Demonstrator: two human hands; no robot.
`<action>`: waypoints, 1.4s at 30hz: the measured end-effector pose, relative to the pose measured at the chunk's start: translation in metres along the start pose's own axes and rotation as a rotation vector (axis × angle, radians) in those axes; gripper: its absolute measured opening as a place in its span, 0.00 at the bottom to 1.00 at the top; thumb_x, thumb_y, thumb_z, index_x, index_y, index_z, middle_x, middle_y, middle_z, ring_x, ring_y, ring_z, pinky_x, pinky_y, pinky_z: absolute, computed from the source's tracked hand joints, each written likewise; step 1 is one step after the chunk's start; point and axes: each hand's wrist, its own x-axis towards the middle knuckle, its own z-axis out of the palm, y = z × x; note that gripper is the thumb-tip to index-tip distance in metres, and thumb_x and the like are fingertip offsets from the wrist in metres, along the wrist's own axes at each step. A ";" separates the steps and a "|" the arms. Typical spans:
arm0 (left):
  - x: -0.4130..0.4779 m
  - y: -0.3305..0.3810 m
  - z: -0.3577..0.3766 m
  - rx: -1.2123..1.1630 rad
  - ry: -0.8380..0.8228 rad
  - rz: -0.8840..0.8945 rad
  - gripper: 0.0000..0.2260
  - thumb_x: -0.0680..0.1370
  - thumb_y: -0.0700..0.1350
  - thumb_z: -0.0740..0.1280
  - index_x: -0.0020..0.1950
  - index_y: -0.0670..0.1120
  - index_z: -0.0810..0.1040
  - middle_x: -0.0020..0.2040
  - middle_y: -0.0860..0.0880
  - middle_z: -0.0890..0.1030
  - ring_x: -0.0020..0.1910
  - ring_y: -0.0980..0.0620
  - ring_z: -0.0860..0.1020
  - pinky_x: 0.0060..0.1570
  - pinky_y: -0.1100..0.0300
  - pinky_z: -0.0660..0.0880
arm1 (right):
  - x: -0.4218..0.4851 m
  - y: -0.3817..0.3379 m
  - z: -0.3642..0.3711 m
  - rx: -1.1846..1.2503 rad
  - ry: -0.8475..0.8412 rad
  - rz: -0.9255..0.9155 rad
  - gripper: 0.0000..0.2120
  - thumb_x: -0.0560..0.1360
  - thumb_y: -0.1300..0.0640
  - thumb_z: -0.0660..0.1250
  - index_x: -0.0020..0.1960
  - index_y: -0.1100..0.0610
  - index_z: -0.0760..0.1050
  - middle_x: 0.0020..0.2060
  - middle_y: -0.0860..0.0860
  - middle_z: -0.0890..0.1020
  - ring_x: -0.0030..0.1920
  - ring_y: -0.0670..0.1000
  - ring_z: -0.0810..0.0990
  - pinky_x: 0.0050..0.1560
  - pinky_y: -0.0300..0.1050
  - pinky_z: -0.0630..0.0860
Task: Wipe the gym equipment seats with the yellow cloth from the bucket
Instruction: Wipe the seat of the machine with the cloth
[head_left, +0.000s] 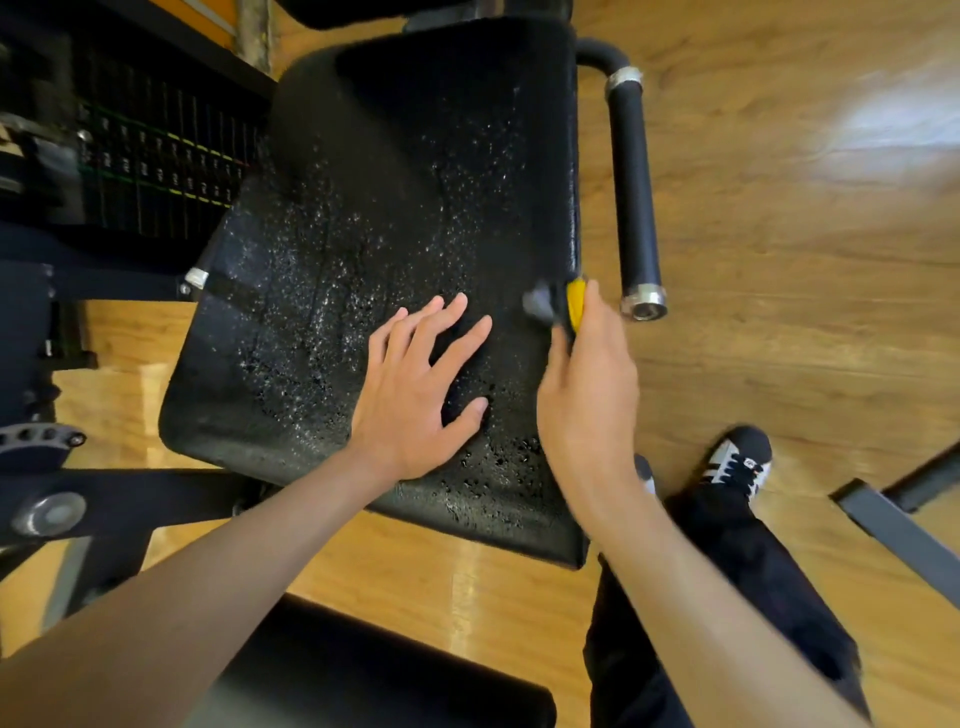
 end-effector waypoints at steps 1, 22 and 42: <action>0.000 0.000 0.000 0.001 0.004 -0.003 0.30 0.78 0.57 0.61 0.79 0.49 0.68 0.79 0.43 0.66 0.79 0.41 0.63 0.76 0.39 0.56 | -0.026 0.004 -0.007 0.020 -0.028 0.020 0.23 0.83 0.54 0.57 0.78 0.56 0.61 0.66 0.52 0.75 0.63 0.52 0.77 0.59 0.46 0.75; -0.004 0.004 0.001 0.004 0.024 -0.009 0.28 0.80 0.55 0.60 0.79 0.49 0.66 0.79 0.44 0.65 0.78 0.41 0.61 0.74 0.37 0.59 | -0.142 0.037 -0.025 0.146 -0.072 0.041 0.27 0.82 0.53 0.59 0.80 0.55 0.60 0.75 0.48 0.69 0.74 0.45 0.67 0.72 0.37 0.65; -0.004 0.004 0.003 -0.012 0.048 -0.017 0.28 0.79 0.55 0.60 0.79 0.50 0.67 0.78 0.45 0.66 0.77 0.42 0.63 0.72 0.39 0.61 | -0.140 0.050 -0.016 0.186 -0.025 -0.060 0.28 0.81 0.62 0.62 0.80 0.58 0.59 0.75 0.53 0.70 0.77 0.49 0.65 0.76 0.37 0.59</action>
